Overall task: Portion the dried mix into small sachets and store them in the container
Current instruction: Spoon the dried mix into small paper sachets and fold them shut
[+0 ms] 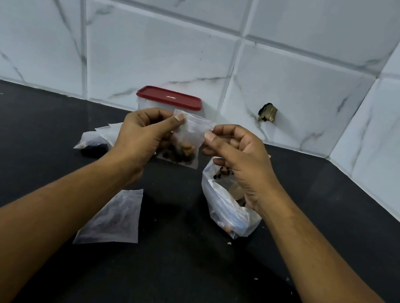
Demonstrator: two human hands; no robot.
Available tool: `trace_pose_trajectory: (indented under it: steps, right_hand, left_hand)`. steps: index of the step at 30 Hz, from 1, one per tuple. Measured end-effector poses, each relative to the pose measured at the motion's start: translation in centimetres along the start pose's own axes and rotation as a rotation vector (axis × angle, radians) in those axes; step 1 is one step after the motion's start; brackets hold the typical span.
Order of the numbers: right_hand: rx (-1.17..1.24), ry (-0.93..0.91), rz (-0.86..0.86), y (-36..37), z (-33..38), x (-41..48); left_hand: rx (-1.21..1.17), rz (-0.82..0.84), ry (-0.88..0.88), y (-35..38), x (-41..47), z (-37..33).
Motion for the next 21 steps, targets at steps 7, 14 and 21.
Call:
trace_pose_trajectory:
  steps: [7, 14, 21]
  right_hand:
    - [0.007, -0.049, -0.112, -1.3, 0.2, -0.1]
    - [0.041, -0.077, -0.095, -0.9, 0.7, -0.1]
    - [0.095, -0.146, -0.112, -0.9, 1.5, -0.3]
  left_hand:
    - [0.055, 0.078, 0.019, 0.9, -0.2, -0.2]
    - [0.078, 0.055, 0.025, 0.5, -0.1, -0.1]
    - [-0.093, 0.13, 0.014, 1.7, -0.7, -0.8]
Point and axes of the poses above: each hand's wrist, its own x-axis towards the middle knuckle, its own y-axis out of the palm, z = x × y, the point moved 9 cm from there along x, towards the middle knuckle, and after that the axes turned 4 degrees about z, right-handed, at the moved point
